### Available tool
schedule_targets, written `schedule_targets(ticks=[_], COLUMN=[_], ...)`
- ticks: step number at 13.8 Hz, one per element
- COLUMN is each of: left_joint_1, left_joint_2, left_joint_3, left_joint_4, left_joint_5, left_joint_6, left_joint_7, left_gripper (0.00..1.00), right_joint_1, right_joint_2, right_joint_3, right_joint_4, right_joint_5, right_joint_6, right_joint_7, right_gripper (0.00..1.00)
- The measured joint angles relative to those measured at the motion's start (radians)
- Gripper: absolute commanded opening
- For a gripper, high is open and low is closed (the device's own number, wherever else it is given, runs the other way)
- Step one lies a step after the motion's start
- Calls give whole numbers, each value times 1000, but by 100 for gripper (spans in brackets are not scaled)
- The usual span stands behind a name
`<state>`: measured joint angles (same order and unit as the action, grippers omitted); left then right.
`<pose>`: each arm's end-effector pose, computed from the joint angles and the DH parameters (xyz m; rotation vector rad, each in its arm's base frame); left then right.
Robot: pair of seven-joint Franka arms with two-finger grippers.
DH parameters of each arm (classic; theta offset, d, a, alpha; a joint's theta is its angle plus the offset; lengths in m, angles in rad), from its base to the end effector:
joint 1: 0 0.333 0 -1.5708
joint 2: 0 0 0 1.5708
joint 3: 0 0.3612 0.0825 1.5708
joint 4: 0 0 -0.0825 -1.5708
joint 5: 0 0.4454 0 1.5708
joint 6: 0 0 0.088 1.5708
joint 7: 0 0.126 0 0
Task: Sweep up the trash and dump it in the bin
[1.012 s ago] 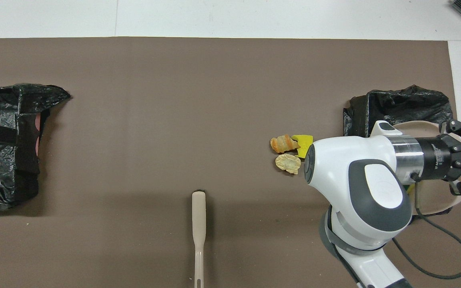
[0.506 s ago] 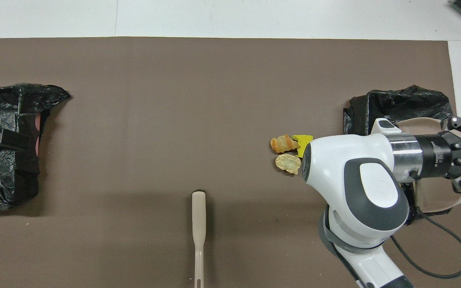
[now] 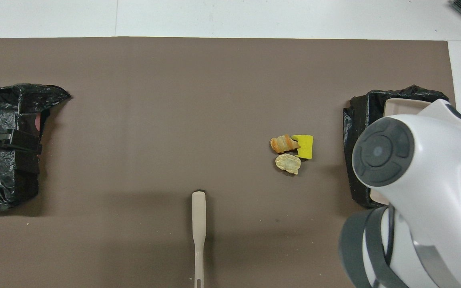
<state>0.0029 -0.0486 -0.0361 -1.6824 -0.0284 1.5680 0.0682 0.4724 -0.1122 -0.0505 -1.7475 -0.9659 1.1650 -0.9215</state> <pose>0.5936 -0.0238 0.6206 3.1082 -0.1562 -0.1017 0.5230 0.0972 0.6666 1.8395 1.2088 -0.7947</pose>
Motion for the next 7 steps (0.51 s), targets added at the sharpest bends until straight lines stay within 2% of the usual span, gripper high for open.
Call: schedule_targets(ticks=[4, 7], left_joint_1=[0, 0], left_joint_2=[0, 0], left_joint_3=[0, 0], left_joint_4=[0, 0], left_joint_5=[0, 0], left_joint_6=[0, 1], left_joint_7=[0, 0], left_gripper=[100, 100], right_joint_1=[2, 4], right_joint_2=[6, 24], right_joint_3=[6, 7], right_joint_4=[6, 6], right_joint_5=[440, 643], right_joint_6=[0, 49], right_joint_7=[502, 794], right_gripper=[0, 0])
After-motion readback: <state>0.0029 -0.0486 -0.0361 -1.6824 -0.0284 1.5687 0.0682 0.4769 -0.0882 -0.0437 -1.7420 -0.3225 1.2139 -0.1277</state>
